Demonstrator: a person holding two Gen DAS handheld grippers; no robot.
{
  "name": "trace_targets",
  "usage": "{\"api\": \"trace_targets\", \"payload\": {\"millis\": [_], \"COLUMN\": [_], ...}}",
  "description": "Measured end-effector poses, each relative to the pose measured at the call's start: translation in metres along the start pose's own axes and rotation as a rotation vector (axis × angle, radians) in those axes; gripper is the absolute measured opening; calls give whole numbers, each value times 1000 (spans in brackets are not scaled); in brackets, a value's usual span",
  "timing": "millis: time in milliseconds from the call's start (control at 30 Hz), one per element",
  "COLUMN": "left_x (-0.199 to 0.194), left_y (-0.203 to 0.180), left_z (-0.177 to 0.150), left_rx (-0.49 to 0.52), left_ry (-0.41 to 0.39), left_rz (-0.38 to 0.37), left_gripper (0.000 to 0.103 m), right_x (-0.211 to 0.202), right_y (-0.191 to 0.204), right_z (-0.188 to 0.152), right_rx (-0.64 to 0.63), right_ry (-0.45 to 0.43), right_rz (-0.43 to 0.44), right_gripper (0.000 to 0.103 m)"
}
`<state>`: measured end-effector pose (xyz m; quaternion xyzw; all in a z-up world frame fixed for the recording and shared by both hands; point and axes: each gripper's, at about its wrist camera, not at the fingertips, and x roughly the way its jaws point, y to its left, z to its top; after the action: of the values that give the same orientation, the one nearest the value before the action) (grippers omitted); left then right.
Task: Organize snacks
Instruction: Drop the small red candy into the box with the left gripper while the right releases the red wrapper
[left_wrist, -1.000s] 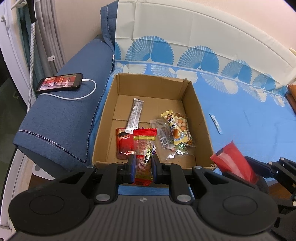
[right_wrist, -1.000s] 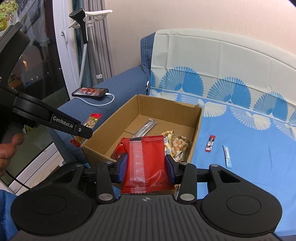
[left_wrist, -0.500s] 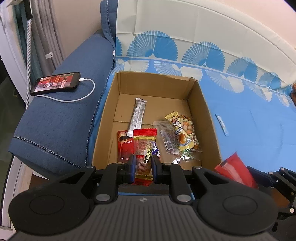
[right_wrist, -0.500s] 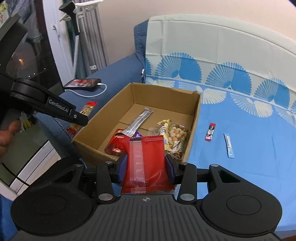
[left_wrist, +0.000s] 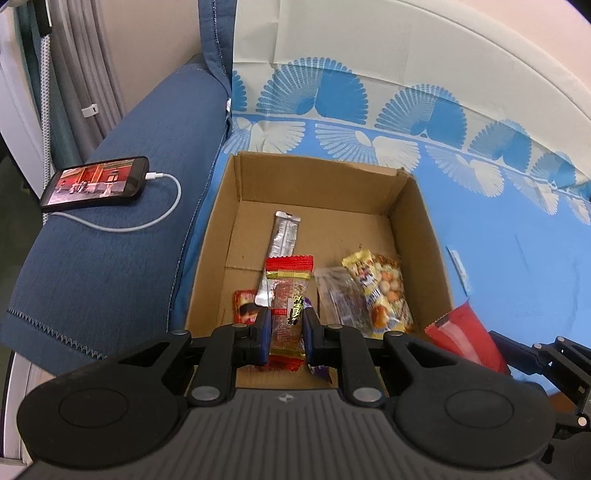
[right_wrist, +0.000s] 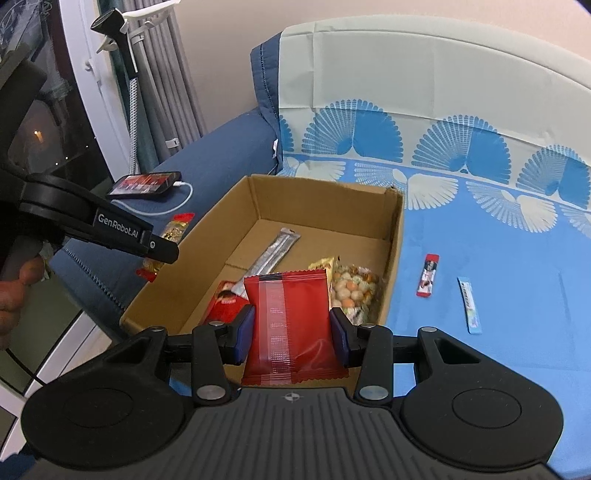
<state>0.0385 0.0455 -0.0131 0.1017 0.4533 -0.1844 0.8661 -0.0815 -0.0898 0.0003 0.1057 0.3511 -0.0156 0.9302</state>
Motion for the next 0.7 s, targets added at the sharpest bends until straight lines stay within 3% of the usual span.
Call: {"api": "trace_targets", "payload": {"millis": [600, 633, 667, 700], "left_x": [83, 88, 93, 97], "left_y": [2, 1, 1, 2], "left_z": [36, 37, 38, 38], "left_rx": [12, 22, 29, 26], "left_ry": [80, 85, 100, 119], "left_rz": [32, 39, 48, 55], "left_gripper": [20, 29, 54, 69], "right_x": [78, 82, 84, 87], "right_y": [-35, -36, -36, -36], "right_z": [28, 29, 30, 31], "right_rx": [79, 79, 76, 70], "right_ry": [60, 63, 70, 82], "right_rz": [15, 24, 30, 23], "right_gripper": [51, 54, 61, 73]}}
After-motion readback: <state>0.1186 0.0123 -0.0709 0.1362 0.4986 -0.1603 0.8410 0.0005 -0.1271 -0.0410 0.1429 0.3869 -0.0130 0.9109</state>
